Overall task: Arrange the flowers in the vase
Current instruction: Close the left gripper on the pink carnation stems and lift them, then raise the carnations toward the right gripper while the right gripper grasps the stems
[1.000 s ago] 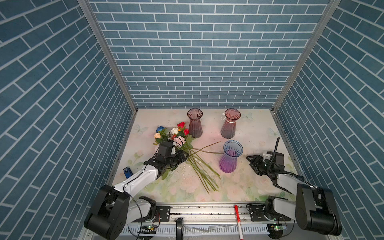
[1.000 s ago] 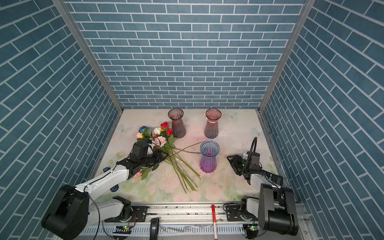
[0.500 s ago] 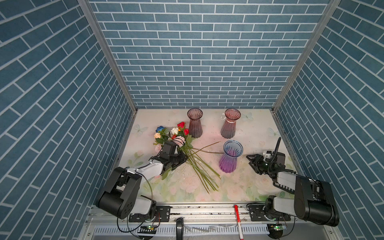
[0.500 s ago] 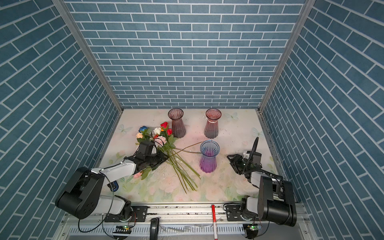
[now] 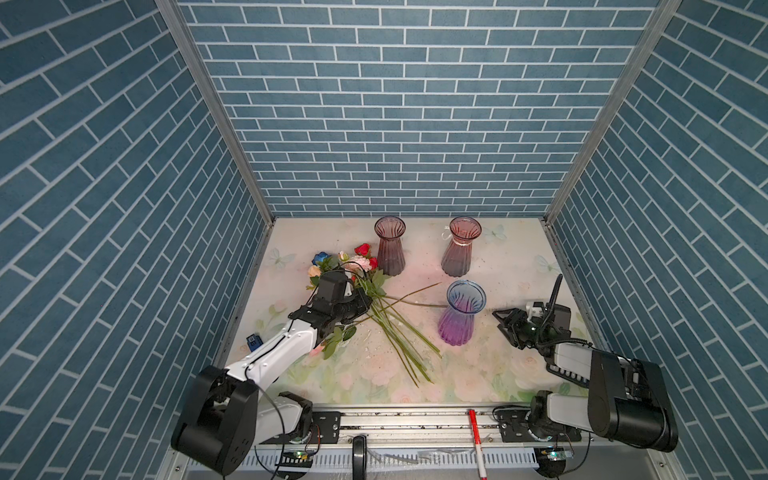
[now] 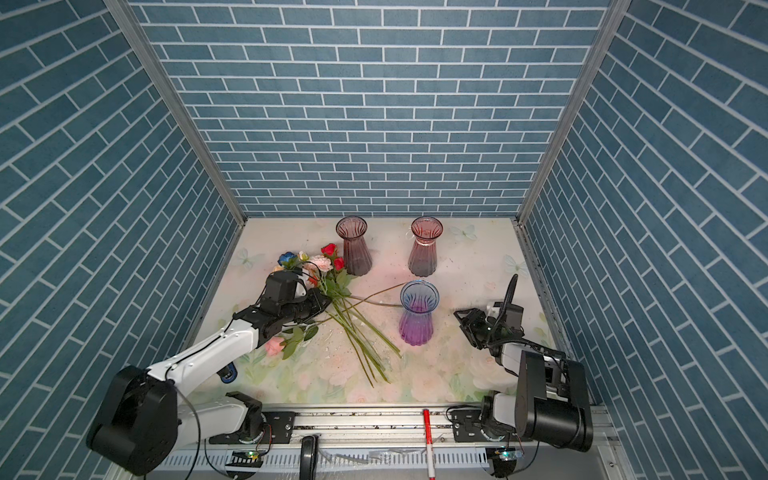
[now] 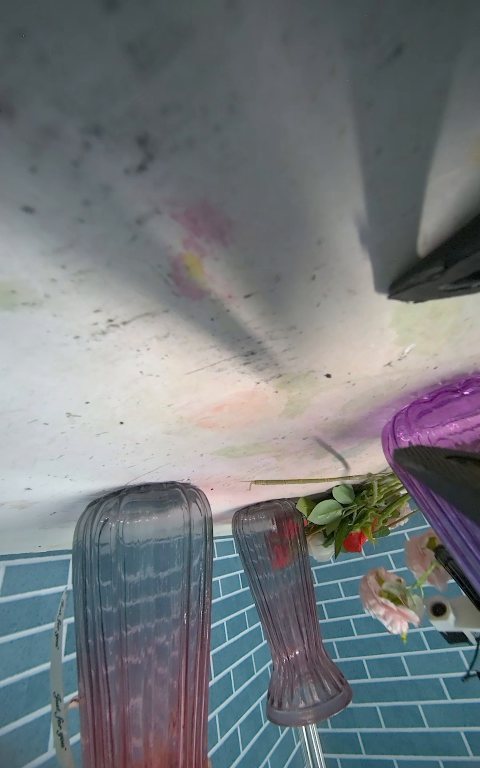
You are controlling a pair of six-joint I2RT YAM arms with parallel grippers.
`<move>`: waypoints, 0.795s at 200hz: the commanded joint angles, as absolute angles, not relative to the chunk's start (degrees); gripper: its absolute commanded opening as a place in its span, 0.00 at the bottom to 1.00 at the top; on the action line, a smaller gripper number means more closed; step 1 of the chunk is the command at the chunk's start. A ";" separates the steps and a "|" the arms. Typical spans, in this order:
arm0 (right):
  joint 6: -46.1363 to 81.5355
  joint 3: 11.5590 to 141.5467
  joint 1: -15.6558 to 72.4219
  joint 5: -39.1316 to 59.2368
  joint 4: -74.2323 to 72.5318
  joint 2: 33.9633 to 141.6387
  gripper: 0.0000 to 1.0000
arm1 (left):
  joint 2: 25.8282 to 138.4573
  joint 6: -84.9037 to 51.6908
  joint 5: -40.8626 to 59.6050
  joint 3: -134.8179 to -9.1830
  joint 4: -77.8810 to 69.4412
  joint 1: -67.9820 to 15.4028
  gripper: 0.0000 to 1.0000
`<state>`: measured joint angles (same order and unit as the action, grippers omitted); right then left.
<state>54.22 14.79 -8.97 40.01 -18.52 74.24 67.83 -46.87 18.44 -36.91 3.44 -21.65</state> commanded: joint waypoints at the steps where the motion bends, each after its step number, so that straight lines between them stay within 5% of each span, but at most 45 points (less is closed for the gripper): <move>1: 55.23 13.20 -9.25 37.55 -14.12 73.60 0.58 | 63.76 -43.56 16.44 -39.46 11.34 -21.31 0.01; 102: 55.02 11.62 -9.29 37.27 -13.22 67.17 0.58 | 55.88 -42.99 19.27 -51.82 15.83 -21.35 0.00; 128: 54.17 10.70 -9.23 38.83 -10.53 55.53 0.55 | 56.63 -42.85 21.44 -55.83 13.89 -21.76 0.00; 159: 45.93 21.63 -9.23 32.56 16.86 30.70 0.55 | 58.11 -39.78 23.44 -62.80 12.96 -23.77 0.00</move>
